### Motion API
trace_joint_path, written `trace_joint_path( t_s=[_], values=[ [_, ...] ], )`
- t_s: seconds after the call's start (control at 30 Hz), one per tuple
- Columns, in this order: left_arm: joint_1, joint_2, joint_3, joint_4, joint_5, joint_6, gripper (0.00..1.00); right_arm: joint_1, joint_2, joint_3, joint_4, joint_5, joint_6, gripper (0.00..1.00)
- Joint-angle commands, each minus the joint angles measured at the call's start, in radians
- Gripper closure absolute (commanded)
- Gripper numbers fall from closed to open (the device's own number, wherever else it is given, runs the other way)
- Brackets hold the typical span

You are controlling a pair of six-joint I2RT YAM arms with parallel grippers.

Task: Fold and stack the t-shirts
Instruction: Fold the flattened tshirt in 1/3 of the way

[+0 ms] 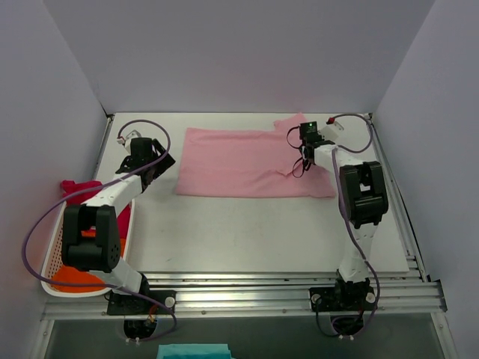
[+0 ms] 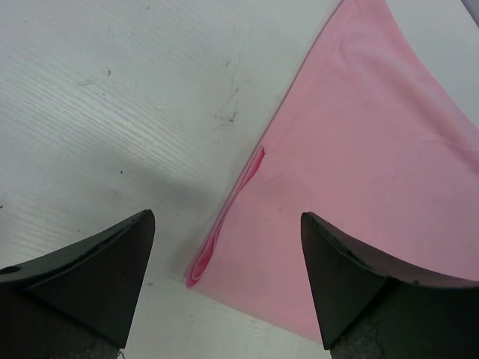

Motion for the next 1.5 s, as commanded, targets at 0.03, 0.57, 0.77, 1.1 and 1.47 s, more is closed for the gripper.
trace_joint_path(
  t_s=[0.03,0.57,0.77,1.1,1.47],
  values=[
    [-0.005,0.018,0.035,0.040,-0.018,0.016,0.12,-0.001,0.142,0.186,-0.071,-0.032,0.029,0.97],
    [-0.008,-0.035,0.045,-0.012,-0.015,0.019,0.12,-0.009,0.116,0.420,-0.258,-0.017,0.025,0.13],
    [-0.018,-0.060,0.049,-0.031,-0.004,0.016,0.12,0.023,-0.090,0.116,-0.137,-0.040,0.043,0.13],
    [-0.034,-0.095,0.037,-0.038,-0.012,0.014,0.12,0.089,-0.043,0.089,-0.114,-0.044,0.057,0.13],
    [-0.033,-0.111,0.031,-0.040,-0.015,0.016,0.12,0.134,0.057,0.172,-0.127,-0.027,0.066,0.14]
  ],
)
